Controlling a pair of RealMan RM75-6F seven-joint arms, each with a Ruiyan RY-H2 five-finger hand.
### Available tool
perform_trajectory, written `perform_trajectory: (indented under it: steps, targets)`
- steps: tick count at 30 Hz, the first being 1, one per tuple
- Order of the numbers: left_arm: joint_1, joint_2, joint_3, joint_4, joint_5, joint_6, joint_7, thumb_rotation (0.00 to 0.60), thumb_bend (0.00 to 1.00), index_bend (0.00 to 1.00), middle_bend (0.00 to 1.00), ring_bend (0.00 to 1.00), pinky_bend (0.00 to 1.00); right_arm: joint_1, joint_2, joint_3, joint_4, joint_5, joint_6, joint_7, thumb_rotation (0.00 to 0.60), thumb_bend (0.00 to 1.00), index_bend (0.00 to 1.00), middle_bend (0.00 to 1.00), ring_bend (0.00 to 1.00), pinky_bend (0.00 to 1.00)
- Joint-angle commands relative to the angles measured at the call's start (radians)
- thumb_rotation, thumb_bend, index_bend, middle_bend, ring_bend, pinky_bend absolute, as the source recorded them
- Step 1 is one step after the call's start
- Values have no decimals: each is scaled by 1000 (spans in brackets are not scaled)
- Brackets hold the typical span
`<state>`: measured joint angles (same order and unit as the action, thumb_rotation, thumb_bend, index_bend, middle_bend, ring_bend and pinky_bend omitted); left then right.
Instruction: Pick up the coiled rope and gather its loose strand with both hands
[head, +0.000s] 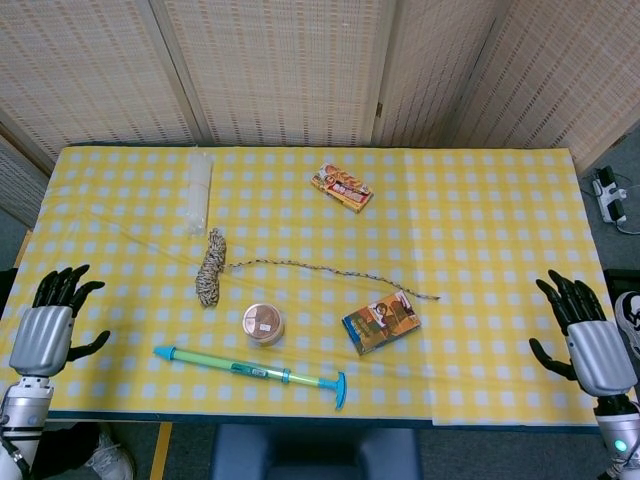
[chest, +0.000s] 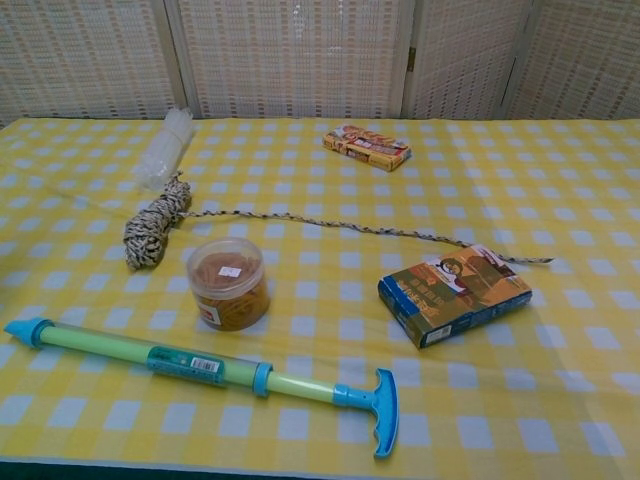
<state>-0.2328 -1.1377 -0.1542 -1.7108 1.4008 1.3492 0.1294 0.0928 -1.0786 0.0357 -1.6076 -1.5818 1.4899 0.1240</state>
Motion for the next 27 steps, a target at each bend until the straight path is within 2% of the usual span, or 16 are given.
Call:
perform_trajectory:
  steps: [1, 9, 13, 20, 27]
  targets:
    - [-77, -10, -51, 4, -40, -88, -49, 600, 254, 286, 145, 96, 1, 0, 0, -2, 0, -2, 0, 0, 600, 381, 0, 0, 0, 0]
    - [-270, -75, -141, 71, -228, -370, -133, 600, 254, 294, 170, 126, 36, -4, 1, -6, -5, -4, 3, -5, 600, 381, 0, 0, 0, 0]
    - [-369, -139, -172, 160, -342, -486, -129, 600, 254, 279, 170, 125, 40, -6, 3, -7, -5, 0, 0, -5, 600, 381, 0, 0, 0, 0]
    - [-492, -291, -178, 306, -518, -522, 3, 600, 252, 236, 170, 108, 38, -8, 7, -4, -9, 12, -1, -7, 600, 381, 0, 0, 0, 0]
    - [-569, -425, -140, 449, -593, -489, 147, 600, 252, 188, 157, 77, 14, -10, 8, -3, -6, 23, -7, -6, 600, 382, 0, 0, 0, 0]
